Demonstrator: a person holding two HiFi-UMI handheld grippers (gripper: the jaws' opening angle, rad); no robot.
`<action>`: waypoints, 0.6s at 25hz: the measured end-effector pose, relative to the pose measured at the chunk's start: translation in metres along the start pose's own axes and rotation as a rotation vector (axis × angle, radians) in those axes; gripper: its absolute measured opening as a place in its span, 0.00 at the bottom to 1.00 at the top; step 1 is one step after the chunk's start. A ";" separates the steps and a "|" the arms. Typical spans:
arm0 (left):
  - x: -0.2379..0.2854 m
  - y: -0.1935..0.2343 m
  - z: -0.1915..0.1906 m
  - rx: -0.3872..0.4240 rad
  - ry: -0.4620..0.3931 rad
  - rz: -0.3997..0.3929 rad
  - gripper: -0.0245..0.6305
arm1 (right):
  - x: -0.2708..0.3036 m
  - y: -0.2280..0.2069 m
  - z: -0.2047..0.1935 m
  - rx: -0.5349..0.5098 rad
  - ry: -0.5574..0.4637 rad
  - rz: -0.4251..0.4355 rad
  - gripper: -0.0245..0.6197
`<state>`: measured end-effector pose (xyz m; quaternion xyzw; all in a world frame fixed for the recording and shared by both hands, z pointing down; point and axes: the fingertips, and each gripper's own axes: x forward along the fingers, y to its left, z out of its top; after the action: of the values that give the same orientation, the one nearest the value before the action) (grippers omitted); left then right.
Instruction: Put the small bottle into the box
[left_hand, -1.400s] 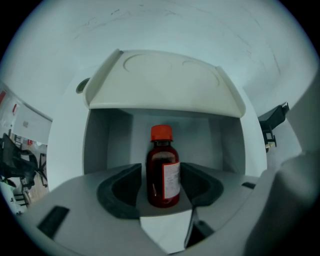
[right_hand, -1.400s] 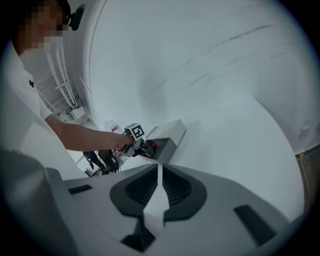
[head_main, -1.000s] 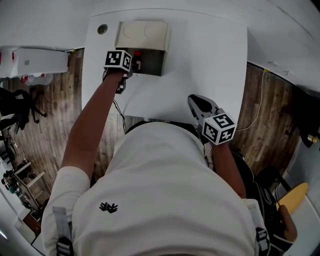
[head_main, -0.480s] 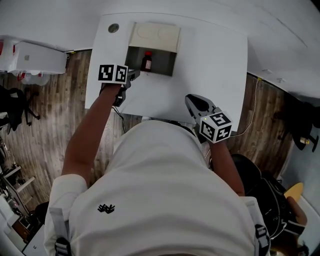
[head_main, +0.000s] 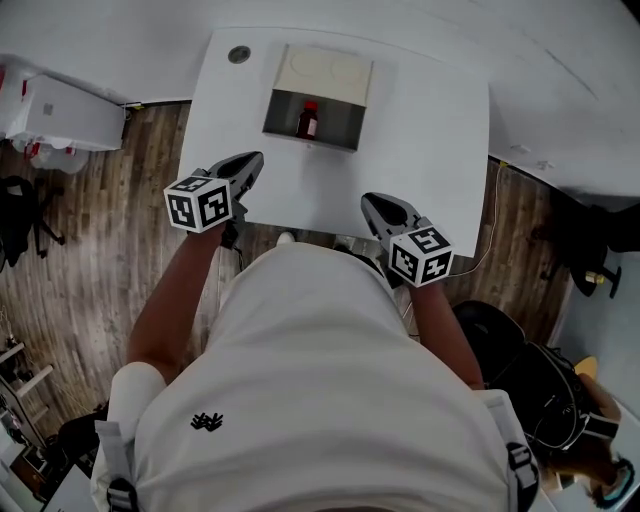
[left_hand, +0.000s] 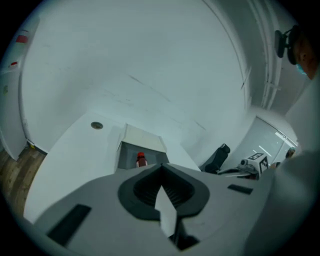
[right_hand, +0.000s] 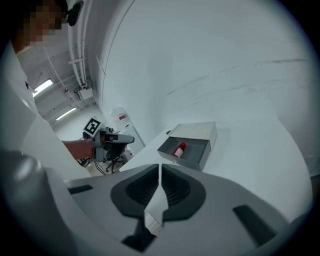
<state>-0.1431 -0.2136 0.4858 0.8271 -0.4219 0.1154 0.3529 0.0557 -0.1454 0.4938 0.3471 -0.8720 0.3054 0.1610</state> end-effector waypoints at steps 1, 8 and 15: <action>-0.009 -0.005 -0.001 0.013 -0.019 -0.030 0.05 | 0.002 0.005 -0.001 -0.004 0.000 -0.003 0.07; -0.051 -0.022 -0.022 0.091 -0.027 -0.143 0.05 | 0.015 0.029 -0.012 -0.011 -0.008 -0.033 0.05; -0.074 -0.030 -0.046 0.144 0.017 -0.202 0.05 | 0.022 0.063 -0.024 -0.018 0.000 -0.048 0.05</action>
<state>-0.1606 -0.1252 0.4684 0.8876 -0.3242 0.1165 0.3058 -0.0027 -0.1052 0.4970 0.3665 -0.8660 0.2939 0.1715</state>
